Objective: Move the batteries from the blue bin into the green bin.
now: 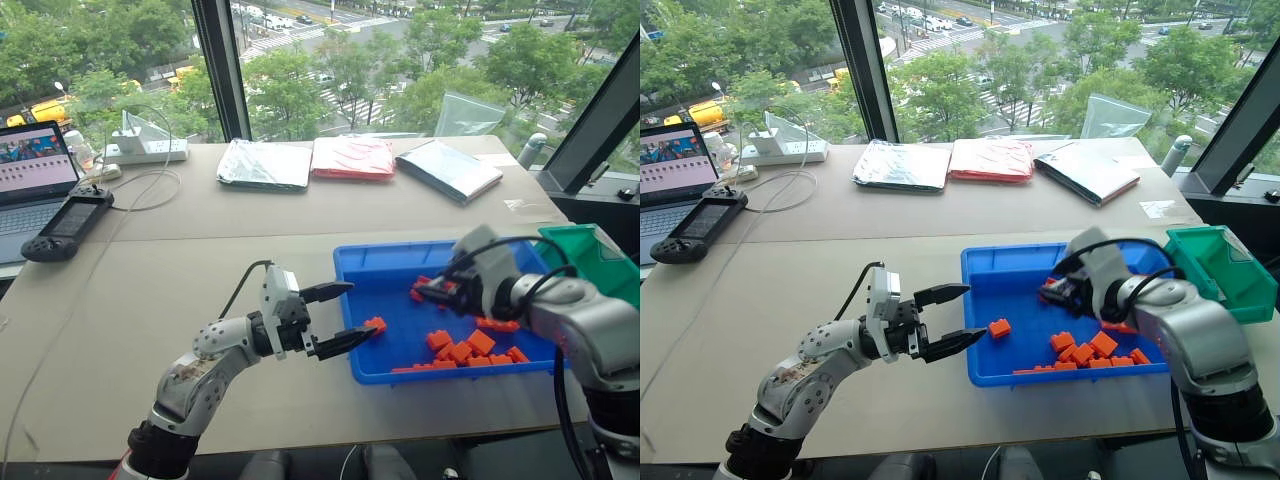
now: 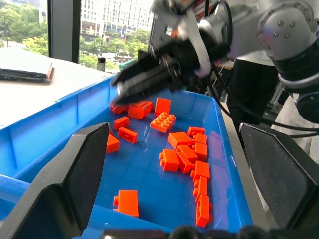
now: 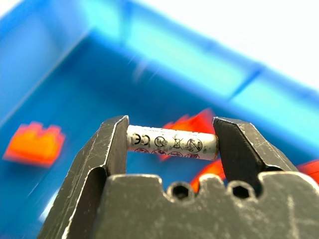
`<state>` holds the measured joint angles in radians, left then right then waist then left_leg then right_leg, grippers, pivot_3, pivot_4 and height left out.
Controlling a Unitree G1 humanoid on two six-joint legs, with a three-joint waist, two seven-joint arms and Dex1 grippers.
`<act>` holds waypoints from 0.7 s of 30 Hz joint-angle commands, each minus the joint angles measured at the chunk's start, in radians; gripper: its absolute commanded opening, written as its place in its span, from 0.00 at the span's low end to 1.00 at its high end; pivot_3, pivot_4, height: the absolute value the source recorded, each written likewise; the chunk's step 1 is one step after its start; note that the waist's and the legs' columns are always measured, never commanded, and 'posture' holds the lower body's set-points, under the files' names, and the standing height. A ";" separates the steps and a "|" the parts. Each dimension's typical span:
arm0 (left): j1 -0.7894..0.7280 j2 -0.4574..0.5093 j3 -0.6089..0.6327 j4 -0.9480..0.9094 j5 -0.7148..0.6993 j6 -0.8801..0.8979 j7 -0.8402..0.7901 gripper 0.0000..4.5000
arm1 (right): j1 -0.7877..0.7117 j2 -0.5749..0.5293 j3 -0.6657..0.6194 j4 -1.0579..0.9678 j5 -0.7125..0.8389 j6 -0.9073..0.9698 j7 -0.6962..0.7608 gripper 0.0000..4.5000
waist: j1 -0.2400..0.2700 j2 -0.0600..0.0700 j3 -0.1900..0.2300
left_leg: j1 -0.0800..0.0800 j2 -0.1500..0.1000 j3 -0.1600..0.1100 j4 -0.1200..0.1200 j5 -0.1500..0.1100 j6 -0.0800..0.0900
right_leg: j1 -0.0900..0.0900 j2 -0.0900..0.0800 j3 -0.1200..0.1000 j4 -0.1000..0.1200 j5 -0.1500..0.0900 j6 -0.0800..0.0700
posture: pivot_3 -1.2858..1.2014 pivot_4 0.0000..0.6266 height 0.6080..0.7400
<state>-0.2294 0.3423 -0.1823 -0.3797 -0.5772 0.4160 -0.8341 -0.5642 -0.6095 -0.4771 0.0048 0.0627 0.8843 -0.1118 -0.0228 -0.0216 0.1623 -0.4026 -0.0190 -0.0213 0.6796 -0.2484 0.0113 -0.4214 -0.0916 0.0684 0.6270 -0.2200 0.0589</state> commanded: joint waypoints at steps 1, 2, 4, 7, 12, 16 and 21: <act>-0.007 -0.005 -0.002 -0.026 0.002 -0.009 0.005 1.00 | -0.037 -0.001 -0.063 -0.007 0.000 -0.081 -0.038 0.83 | 0.002 0.000 0.000 | 0.000 0.000 0.000 0.000 0.000 0.000 | 0.000 0.000 0.000 0.000 0.000 0.000 | 0.52 0.24 1.00; -0.007 -0.005 -0.001 -0.027 0.002 -0.008 0.006 1.00 | -0.039 -0.002 -0.066 -0.003 -0.002 -0.091 -0.040 0.89 | 0.002 0.000 0.000 | 0.000 -0.001 0.000 0.000 0.000 0.000 | 0.000 0.000 0.000 0.000 0.000 0.000 | 0.52 0.24 1.00; -0.004 -0.004 0.000 -0.030 0.003 -0.008 0.007 1.00 | -0.045 -0.007 -0.071 0.002 -0.003 -0.112 -0.042 0.98 | 0.005 0.000 0.000 | -0.001 -0.001 0.000 0.000 0.000 0.000 | 0.000 0.000 0.000 -0.001 0.000 0.000 | 0.52 0.24 1.00; -0.003 -0.003 0.001 -0.031 0.004 -0.008 0.009 1.00 | -0.054 -0.010 -0.079 0.002 -0.005 -0.140 -0.046 0.98 | 0.005 0.000 0.000 | -0.001 -0.001 0.000 0.000 0.000 0.000 | 0.000 0.000 0.000 -0.001 0.000 0.000 | 0.52 0.24 1.00; -0.002 -0.003 0.000 -0.031 0.003 -0.010 0.012 1.00 | -0.088 -0.032 -0.048 -0.020 0.019 -0.232 0.019 0.98 | 0.004 0.000 0.000 | -0.001 0.000 0.000 0.000 0.000 0.000 | 0.000 0.000 0.000 -0.001 0.000 0.000 | 0.52 0.24 1.00; -0.004 -0.003 -0.001 -0.029 0.004 -0.011 0.013 1.00 | -0.055 -0.065 0.051 -0.068 0.111 -0.250 0.266 0.98 | 0.001 0.000 0.000 | 0.000 0.000 0.000 0.000 0.000 0.000 | 0.000 0.000 0.000 -0.001 0.000 0.000 | 0.52 0.24 1.00; -0.003 -0.003 -0.001 -0.028 0.004 -0.012 0.013 1.00 | 0.117 -0.138 0.137 -0.265 0.307 -0.150 0.605 0.98 | 0.006 0.000 0.000 | -0.001 0.000 -0.001 -0.001 0.000 0.000 | 0.000 0.001 -0.001 -0.002 0.000 0.000 | 0.52 0.24 1.00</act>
<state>-0.2283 0.3442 -0.1830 -0.3802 -0.5709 0.4160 -0.8190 -0.4859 -0.7087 -0.3513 -0.1532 0.2760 0.6842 0.3619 -0.0165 -0.0212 0.1622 -0.4035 -0.0187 -0.0228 0.6792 -0.2486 0.0117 -0.4209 -0.0914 0.0672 0.6249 -0.2201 0.0590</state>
